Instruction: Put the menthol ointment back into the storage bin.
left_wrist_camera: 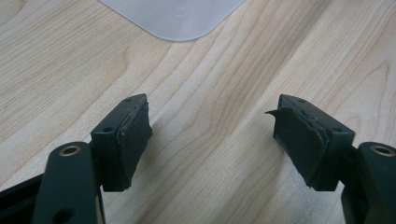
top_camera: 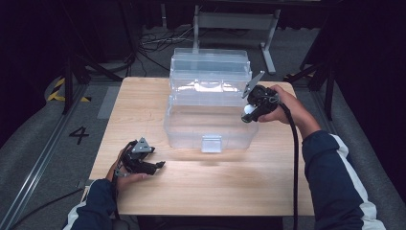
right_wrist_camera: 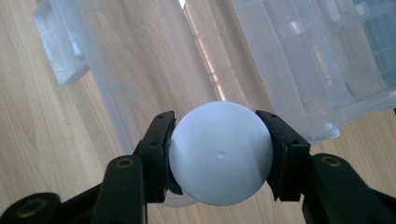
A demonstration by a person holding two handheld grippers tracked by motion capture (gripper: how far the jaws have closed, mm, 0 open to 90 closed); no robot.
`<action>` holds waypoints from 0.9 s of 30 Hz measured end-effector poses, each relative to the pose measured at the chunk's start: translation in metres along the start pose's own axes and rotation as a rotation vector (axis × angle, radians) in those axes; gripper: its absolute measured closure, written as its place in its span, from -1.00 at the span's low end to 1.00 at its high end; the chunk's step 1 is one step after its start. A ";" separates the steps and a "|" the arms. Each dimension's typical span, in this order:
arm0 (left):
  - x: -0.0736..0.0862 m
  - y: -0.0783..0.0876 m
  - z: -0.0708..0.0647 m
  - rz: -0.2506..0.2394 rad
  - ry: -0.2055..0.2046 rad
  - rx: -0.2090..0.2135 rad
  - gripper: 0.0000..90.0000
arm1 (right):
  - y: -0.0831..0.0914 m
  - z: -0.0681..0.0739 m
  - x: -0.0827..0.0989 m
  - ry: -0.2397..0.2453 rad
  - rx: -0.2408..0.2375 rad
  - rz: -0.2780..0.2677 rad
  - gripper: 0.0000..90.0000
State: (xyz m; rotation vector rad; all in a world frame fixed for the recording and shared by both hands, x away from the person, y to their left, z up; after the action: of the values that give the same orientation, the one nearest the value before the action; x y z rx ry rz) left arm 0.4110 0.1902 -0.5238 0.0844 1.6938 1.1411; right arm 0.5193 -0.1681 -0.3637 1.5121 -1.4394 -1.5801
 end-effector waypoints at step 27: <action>0.000 0.000 0.000 0.000 0.001 0.001 -0.39 | -0.070 -0.003 0.024 -0.033 -0.083 0.139 0.13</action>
State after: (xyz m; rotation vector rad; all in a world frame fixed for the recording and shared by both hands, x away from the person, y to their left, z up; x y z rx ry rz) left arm 0.4110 0.1902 -0.5239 0.0846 1.6957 1.1405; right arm 0.5369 -0.1699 -0.4356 1.3158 -1.4462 -1.5667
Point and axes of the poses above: each handheld gripper's, and its own axes: y roughly backward along the jaws, x roughly out of its underside, z roughly to its left, the point moved 6 cm from there along -y, roughly forward along the jaws, and after that the axes turned 1 degree about -x, right-handed, at the moved point
